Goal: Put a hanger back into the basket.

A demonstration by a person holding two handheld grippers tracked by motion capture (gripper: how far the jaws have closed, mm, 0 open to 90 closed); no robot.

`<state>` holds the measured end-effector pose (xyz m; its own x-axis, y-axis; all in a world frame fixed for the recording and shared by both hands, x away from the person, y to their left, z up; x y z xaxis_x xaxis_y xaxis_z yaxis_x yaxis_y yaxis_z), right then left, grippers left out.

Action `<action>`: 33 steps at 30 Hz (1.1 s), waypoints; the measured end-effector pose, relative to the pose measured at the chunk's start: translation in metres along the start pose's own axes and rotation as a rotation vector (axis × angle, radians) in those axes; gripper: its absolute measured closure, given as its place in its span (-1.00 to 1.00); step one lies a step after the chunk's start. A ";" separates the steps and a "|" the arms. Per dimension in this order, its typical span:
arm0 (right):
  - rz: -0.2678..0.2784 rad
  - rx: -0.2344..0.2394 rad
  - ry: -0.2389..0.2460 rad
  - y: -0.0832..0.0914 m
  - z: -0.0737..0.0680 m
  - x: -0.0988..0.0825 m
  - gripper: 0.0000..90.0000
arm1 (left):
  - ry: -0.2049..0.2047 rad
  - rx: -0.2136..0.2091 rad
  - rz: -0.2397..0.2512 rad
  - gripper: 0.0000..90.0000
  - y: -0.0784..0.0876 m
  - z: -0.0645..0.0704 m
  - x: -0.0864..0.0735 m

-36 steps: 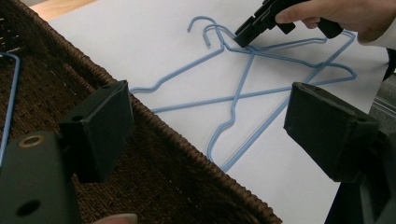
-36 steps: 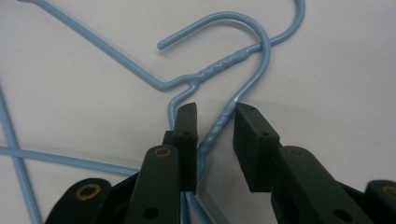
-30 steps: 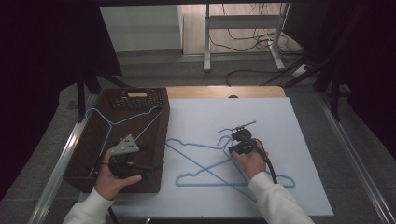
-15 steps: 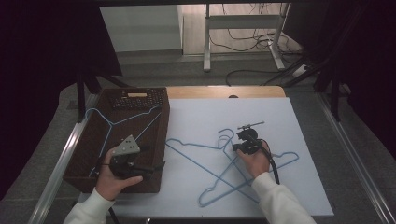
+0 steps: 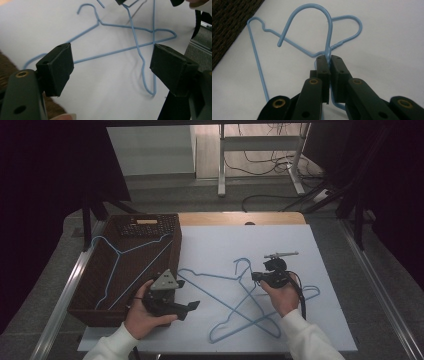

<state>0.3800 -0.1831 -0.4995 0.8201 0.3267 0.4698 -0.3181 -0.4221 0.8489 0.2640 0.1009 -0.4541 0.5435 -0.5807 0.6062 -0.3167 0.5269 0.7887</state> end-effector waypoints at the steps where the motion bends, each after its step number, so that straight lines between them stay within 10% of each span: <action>1: 0.004 0.007 -0.001 0.001 0.000 0.000 0.92 | -0.004 0.000 -0.013 -0.57 -0.004 0.002 0.002; 26: 0.054 0.038 0.023 0.015 -0.014 -0.004 0.92 | -0.033 -0.165 -0.188 -0.36 -0.098 0.031 0.035; 33: 0.065 0.056 0.029 0.018 -0.017 -0.005 0.92 | 0.007 -0.172 -0.237 0.17 -0.123 0.029 0.038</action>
<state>0.3618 -0.1780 -0.4827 0.7843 0.3206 0.5311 -0.3428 -0.4896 0.8018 0.3011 -0.0041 -0.5253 0.5921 -0.6961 0.4060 -0.0441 0.4751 0.8788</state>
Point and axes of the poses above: each handheld gripper's, and its own axes: y roughly backward along the jaws, x roughly out of its top, z roughly to its right, the point moved 4 cm from there along -y, roughly forward along the jaws, and after that the axes turned 11 degrees about -z, right-handed, at the moved point
